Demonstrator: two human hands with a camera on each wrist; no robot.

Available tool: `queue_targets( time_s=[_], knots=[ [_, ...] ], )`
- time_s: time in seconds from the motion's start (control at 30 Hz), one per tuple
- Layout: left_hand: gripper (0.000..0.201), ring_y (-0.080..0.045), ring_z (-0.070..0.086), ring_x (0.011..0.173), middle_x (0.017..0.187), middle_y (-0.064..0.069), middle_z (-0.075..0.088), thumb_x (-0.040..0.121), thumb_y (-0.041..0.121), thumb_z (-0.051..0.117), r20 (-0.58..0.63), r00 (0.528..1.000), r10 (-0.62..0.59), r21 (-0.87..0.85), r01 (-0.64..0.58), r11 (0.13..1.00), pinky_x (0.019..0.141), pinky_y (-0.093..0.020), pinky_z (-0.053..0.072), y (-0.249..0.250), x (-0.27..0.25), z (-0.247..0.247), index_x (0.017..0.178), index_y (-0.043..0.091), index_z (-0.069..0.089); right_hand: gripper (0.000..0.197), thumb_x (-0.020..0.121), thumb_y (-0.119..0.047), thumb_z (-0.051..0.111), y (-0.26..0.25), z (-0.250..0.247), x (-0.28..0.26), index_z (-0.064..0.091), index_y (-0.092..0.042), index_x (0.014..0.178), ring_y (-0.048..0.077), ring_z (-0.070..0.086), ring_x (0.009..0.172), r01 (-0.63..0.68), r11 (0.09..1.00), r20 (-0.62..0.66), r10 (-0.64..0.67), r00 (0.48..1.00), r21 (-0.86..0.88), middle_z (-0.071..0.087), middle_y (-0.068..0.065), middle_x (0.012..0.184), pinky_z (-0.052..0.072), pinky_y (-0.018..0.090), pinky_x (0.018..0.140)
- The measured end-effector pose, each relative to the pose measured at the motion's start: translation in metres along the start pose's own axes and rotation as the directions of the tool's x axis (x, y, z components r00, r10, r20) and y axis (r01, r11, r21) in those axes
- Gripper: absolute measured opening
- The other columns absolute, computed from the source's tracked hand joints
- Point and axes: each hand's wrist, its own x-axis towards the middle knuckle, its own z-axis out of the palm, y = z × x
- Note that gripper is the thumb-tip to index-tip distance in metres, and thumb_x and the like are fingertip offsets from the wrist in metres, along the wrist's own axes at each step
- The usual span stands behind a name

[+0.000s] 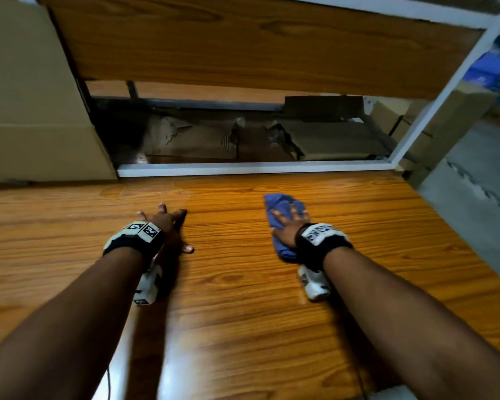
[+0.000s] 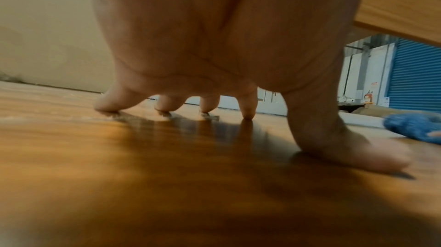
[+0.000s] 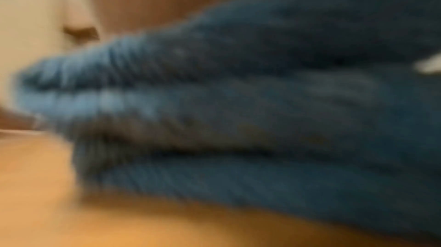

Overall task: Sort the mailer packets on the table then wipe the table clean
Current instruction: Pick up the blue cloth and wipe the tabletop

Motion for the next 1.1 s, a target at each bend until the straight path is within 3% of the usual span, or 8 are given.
queue_targets(
  time_s=[0.17, 0.4, 0.57, 0.63, 0.7, 0.8, 0.97, 1.1],
  knots=[
    [0.108, -0.054, -0.013, 0.138, 0.160, -0.008, -0.012, 0.065, 0.056, 0.079, -0.021, 1.000, -0.007, -0.106, 0.005, 0.994, 0.110, -0.069, 0.006, -0.004, -0.006, 0.005, 0.149, 0.044, 0.014, 0.075, 0.080, -0.073, 0.026, 0.050, -0.005, 0.004, -0.006, -0.054, 0.145, 0.042, -0.012, 0.144, -0.227, 0.967, 0.019, 0.226, 0.974, 0.120, -0.033, 0.000, 0.154, 0.001, 0.057, 0.117],
    [0.101, -0.053, 0.001, 0.141, 0.159, -0.018, -0.008, 0.077, 0.060, 0.067, -0.027, 1.000, 0.000, 0.062, 0.002, 0.998, 0.115, -0.061, 0.006, 0.011, -0.023, -0.006, 0.153, 0.033, 0.006, 0.066, 0.089, -0.062, 0.033, -0.121, 0.045, -0.037, -0.003, -0.056, 0.144, 0.037, -0.024, 0.142, 0.266, 0.960, 0.026, -0.265, 0.964, -0.085, -0.025, -0.003, 0.158, -0.002, 0.059, 0.115],
    [0.096, -0.051, 0.003, 0.141, 0.159, -0.017, -0.008, 0.080, 0.056, 0.065, -0.021, 1.000, 0.012, 0.062, -0.011, 0.998, 0.116, -0.058, 0.005, 0.011, -0.033, -0.008, 0.153, 0.031, 0.008, 0.066, 0.094, -0.059, 0.029, -0.057, 0.040, -0.047, -0.005, -0.047, 0.148, 0.031, -0.020, 0.145, 0.168, 0.978, 0.012, -0.168, 0.986, -0.121, -0.023, 0.002, 0.158, -0.006, 0.053, 0.117],
    [0.084, -0.048, 0.025, 0.138, 0.157, -0.021, 0.015, 0.079, 0.055, 0.068, -0.062, 0.997, 0.045, 0.050, -0.042, 0.998, 0.115, -0.053, 0.021, 0.007, -0.036, -0.005, 0.149, 0.032, 0.028, 0.070, 0.090, -0.065, 0.027, -0.004, 0.035, -0.044, -0.009, -0.048, 0.147, 0.032, -0.022, 0.144, -0.029, 0.997, -0.004, 0.029, 1.000, -0.067, -0.026, 0.005, 0.157, -0.005, 0.052, 0.118],
    [0.051, -0.036, 0.058, 0.111, 0.128, -0.016, 0.058, 0.077, 0.053, 0.071, -0.126, 0.984, 0.126, 0.023, -0.124, 0.992, 0.094, -0.040, 0.047, 0.006, -0.046, 0.002, 0.122, 0.030, 0.060, 0.071, 0.085, -0.070, 0.027, 0.029, 0.031, -0.047, -0.009, -0.054, 0.144, 0.036, -0.020, 0.144, -0.171, 0.985, -0.013, 0.171, 0.985, 0.032, -0.029, 0.002, 0.156, -0.001, 0.055, 0.117],
    [0.026, -0.029, 0.063, 0.091, 0.106, -0.011, 0.068, 0.083, 0.048, 0.067, -0.135, 0.969, 0.204, 0.048, -0.200, 0.979, 0.079, -0.032, 0.052, 0.008, -0.066, 0.018, 0.098, 0.027, 0.065, 0.067, 0.089, -0.066, 0.028, 0.009, 0.032, -0.050, -0.006, -0.054, 0.145, 0.042, -0.017, 0.144, -0.206, 0.971, -0.022, 0.210, 0.977, 0.123, -0.028, -0.001, 0.156, -0.001, 0.056, 0.116],
    [0.077, -0.030, 0.055, 0.118, 0.134, -0.016, 0.053, 0.078, 0.056, 0.068, 0.050, 0.978, 0.203, 0.169, -0.209, 0.963, 0.091, -0.030, 0.046, -0.002, -0.088, 0.035, 0.143, 0.024, 0.041, 0.068, 0.090, -0.063, 0.035, -0.111, 0.058, -0.074, -0.001, -0.053, 0.146, 0.043, -0.018, 0.143, 0.182, 0.978, 0.002, -0.183, 0.983, -0.100, -0.024, 0.003, 0.158, -0.001, 0.058, 0.115],
    [0.115, -0.049, 0.014, 0.141, 0.157, -0.025, -0.007, 0.063, 0.070, 0.072, 0.128, 0.981, 0.149, 0.217, -0.174, 0.960, 0.115, -0.049, 0.023, -0.022, -0.091, 0.053, 0.151, 0.040, 0.006, 0.064, 0.094, -0.059, 0.034, -0.093, 0.060, -0.092, 0.002, -0.049, 0.149, 0.039, -0.016, 0.145, 0.171, 0.979, -0.034, -0.176, 0.984, -0.109, -0.021, 0.007, 0.159, -0.004, 0.051, 0.118]
  ],
)
